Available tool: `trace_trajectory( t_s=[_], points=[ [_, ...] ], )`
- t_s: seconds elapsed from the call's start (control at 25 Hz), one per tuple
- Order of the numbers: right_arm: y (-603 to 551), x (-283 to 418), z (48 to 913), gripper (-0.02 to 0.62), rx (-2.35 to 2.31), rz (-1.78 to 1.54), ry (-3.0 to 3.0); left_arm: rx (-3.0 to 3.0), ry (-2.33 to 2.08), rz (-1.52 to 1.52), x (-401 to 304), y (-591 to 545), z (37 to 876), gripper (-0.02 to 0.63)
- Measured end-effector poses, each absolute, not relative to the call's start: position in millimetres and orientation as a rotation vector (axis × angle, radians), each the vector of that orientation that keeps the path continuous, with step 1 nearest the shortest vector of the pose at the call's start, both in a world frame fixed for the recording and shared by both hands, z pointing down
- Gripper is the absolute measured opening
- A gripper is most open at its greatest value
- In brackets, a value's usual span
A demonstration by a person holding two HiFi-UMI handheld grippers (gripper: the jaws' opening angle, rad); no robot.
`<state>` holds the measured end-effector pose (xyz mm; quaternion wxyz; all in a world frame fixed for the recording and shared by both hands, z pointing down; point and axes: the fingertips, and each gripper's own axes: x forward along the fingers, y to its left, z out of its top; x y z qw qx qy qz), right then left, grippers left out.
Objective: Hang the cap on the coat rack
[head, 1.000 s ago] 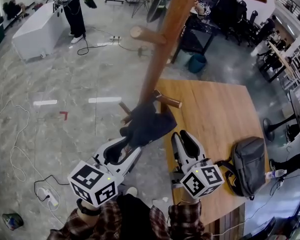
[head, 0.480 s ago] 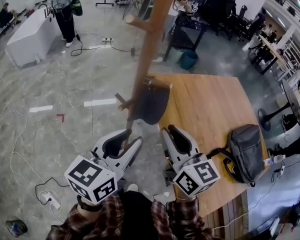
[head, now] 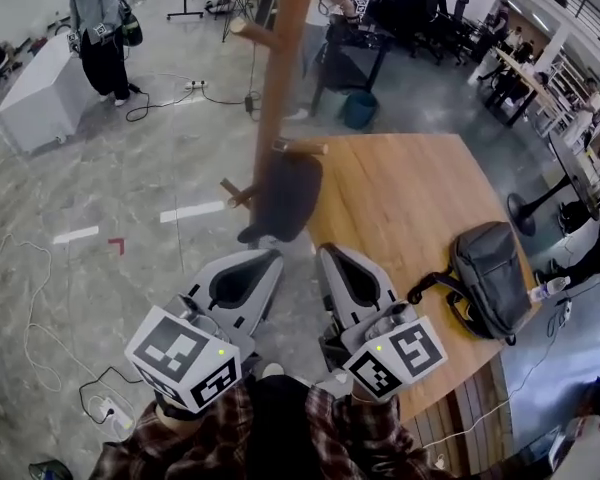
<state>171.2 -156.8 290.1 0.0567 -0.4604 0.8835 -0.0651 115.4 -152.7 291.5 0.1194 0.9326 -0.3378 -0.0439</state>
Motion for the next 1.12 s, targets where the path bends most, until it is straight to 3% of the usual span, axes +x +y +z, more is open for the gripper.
trace_trajectory(
  t_s=[1.12],
  points=[
    [-183.2, 121.2, 295.3, 0.011, -1.402, -0.187, 2.679, 2.745, -0.869, -0.143, 78.2, -177.6, 298.1, 0.011]
  ],
)
